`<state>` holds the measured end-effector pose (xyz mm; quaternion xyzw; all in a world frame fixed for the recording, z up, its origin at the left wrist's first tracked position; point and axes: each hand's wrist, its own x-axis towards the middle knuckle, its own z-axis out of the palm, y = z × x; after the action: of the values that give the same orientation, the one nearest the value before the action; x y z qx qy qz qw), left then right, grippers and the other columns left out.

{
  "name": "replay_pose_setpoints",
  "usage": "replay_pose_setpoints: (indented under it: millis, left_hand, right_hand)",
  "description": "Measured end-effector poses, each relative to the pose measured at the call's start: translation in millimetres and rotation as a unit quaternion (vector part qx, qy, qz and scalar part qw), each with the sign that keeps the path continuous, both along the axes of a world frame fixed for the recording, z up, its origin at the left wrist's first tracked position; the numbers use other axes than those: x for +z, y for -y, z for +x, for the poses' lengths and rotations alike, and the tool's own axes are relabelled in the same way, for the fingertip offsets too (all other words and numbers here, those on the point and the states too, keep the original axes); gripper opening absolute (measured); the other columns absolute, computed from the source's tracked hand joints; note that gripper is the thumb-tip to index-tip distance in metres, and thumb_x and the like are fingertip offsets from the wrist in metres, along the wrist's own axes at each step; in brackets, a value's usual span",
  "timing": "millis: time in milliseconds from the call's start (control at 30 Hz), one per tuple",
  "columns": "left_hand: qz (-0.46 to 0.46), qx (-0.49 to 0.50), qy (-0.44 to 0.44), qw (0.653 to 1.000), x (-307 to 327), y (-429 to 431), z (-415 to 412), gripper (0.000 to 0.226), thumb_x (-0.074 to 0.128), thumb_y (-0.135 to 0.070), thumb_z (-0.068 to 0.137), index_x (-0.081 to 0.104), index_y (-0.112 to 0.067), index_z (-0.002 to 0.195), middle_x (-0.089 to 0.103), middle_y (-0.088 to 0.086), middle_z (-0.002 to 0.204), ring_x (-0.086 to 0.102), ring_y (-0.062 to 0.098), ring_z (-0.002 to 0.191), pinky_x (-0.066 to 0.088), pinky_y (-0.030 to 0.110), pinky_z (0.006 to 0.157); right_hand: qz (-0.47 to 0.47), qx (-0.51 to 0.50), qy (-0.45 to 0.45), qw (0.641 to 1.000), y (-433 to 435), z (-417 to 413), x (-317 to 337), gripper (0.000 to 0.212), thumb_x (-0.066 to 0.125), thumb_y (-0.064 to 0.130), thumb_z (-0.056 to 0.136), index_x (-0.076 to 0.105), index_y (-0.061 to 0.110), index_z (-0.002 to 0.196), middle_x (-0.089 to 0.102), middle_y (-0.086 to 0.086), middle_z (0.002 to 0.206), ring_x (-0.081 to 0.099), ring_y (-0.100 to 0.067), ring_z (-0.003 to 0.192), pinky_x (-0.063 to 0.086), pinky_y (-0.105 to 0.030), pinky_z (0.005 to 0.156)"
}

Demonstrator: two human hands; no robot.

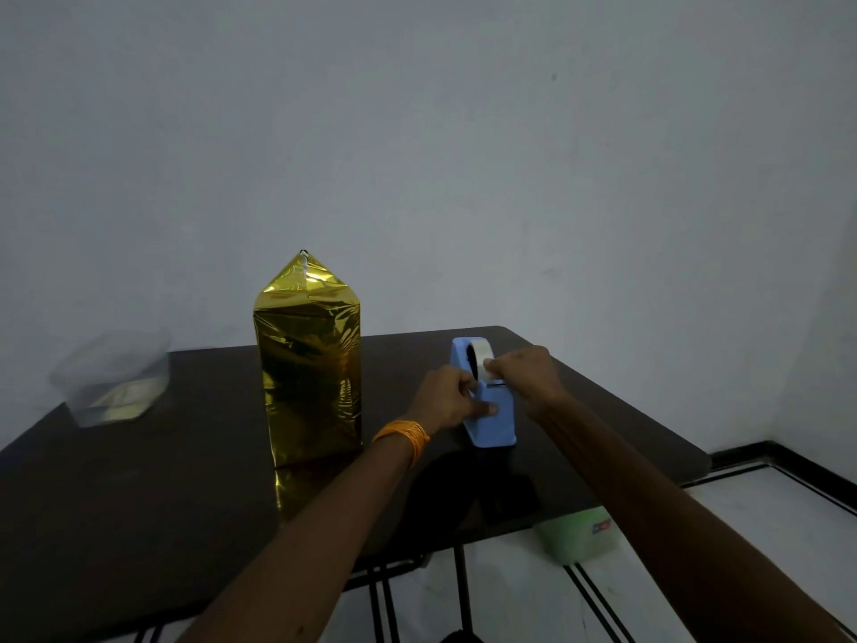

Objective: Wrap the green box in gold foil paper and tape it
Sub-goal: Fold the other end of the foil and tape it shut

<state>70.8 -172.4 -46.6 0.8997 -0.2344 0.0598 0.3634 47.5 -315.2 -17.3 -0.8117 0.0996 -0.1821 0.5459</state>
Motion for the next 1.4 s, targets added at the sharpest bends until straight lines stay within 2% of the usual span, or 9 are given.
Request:
replay_pose_setpoints:
  millis: [133, 267, 500, 800, 900, 1000, 1133, 1233, 1400]
  left_hand:
    - [-0.010, 0.013, 0.000, 1.000, -3, 0, 0, 0.041, 0.085, -0.041, 0.071, 0.070, -0.010, 0.094, 0.072, 0.011, 0.096, 0.067, 0.025, 0.086, 0.045, 0.027, 0.063]
    - [-0.003, 0.013, 0.005, 1.000, -4, 1, 0, 0.047, 0.084, -0.041, 0.071, 0.070, -0.009, 0.103, 0.072, 0.010, 0.102, 0.067, 0.024, 0.091, 0.053, 0.033, 0.073]
    - [0.009, 0.014, 0.011, 1.000, -2, 1, 0, 0.048, 0.083, -0.041, 0.073, 0.071, -0.011, 0.107, 0.072, 0.009, 0.104, 0.067, 0.023, 0.092, 0.054, 0.035, 0.078]
    - [0.006, 0.014, 0.023, 1.000, -3, 1, -2, 0.046, 0.082, -0.039, 0.075, 0.070, -0.010, 0.109, 0.072, 0.010, 0.104, 0.066, 0.024, 0.092, 0.052, 0.032, 0.077]
    - [0.004, 0.014, 0.024, 1.000, -4, 1, -1, 0.047, 0.083, -0.040, 0.074, 0.070, -0.010, 0.108, 0.072, 0.011, 0.102, 0.067, 0.025, 0.091, 0.055, 0.035, 0.079]
    - [-0.005, 0.011, 0.025, 1.000, -6, 1, -2, 0.047, 0.083, -0.041, 0.073, 0.072, -0.009, 0.105, 0.073, 0.011, 0.100, 0.067, 0.025, 0.090, 0.055, 0.038, 0.079]
    - [-0.007, 0.010, 0.030, 0.999, -6, 1, -4, 0.047, 0.084, -0.040, 0.073, 0.072, -0.006, 0.103, 0.073, 0.012, 0.097, 0.068, 0.025, 0.088, 0.055, 0.041, 0.078]
    - [-0.009, 0.008, 0.021, 1.000, -6, 1, -4, 0.050, 0.083, -0.039, 0.074, 0.070, -0.005, 0.109, 0.072, 0.012, 0.101, 0.067, 0.025, 0.091, 0.055, 0.039, 0.080]
    - [0.068, -0.011, -0.005, 0.998, -1, -1, -4, 0.060, 0.084, -0.028, 0.074, 0.060, -0.011, 0.127, 0.069, 0.010, 0.114, 0.065, 0.025, 0.104, 0.053, 0.034, 0.086]
  right_hand:
    - [-0.007, -0.017, 0.021, 1.000, -2, -8, -2, 0.027, 0.074, 0.011, 0.084, 0.065, -0.002, 0.062, 0.059, -0.011, 0.060, 0.055, -0.019, 0.058, 0.042, -0.030, 0.056]
    - [0.019, -0.025, 0.019, 0.999, -2, -14, -2, 0.026, 0.075, 0.012, 0.081, 0.064, -0.001, 0.061, 0.061, -0.013, 0.063, 0.056, -0.021, 0.062, 0.043, -0.032, 0.058]
    - [0.090, -0.031, -0.003, 0.995, -4, -26, -9, 0.021, 0.074, 0.008, 0.082, 0.064, 0.005, 0.065, 0.063, -0.008, 0.067, 0.053, -0.013, 0.053, 0.035, -0.018, 0.039]
    - [0.104, -0.045, 0.018, 0.993, -3, -28, -30, 0.019, 0.076, 0.012, 0.082, 0.066, 0.004, 0.068, 0.072, -0.019, 0.087, 0.069, -0.030, 0.081, 0.045, -0.026, 0.052]
    - [0.113, -0.034, 0.011, 0.993, 0, -29, -38, 0.018, 0.076, 0.012, 0.084, 0.069, 0.001, 0.072, 0.071, -0.022, 0.086, 0.068, -0.028, 0.073, 0.045, -0.026, 0.052]
    - [0.070, -0.023, 0.014, 0.997, 5, -33, -43, 0.022, 0.075, 0.013, 0.084, 0.069, -0.003, 0.070, 0.068, -0.021, 0.072, 0.055, -0.013, 0.049, 0.041, -0.023, 0.046]
    - [-0.074, -0.026, 0.051, 0.996, 8, -37, -38, 0.025, 0.075, 0.013, 0.082, 0.068, -0.003, 0.064, 0.061, -0.008, 0.055, 0.051, -0.009, 0.047, 0.044, -0.025, 0.050]
    - [-0.164, -0.018, 0.014, 0.986, 13, -41, -41, 0.027, 0.075, 0.009, 0.077, 0.061, 0.006, 0.054, 0.056, -0.003, 0.050, 0.050, -0.008, 0.044, 0.046, -0.027, 0.049]
    - [-0.095, 0.020, 0.050, 0.994, 28, -56, -59, 0.018, 0.072, 0.019, 0.088, 0.069, 0.006, 0.075, 0.070, -0.005, 0.072, 0.068, -0.018, 0.069, 0.056, -0.027, 0.064]
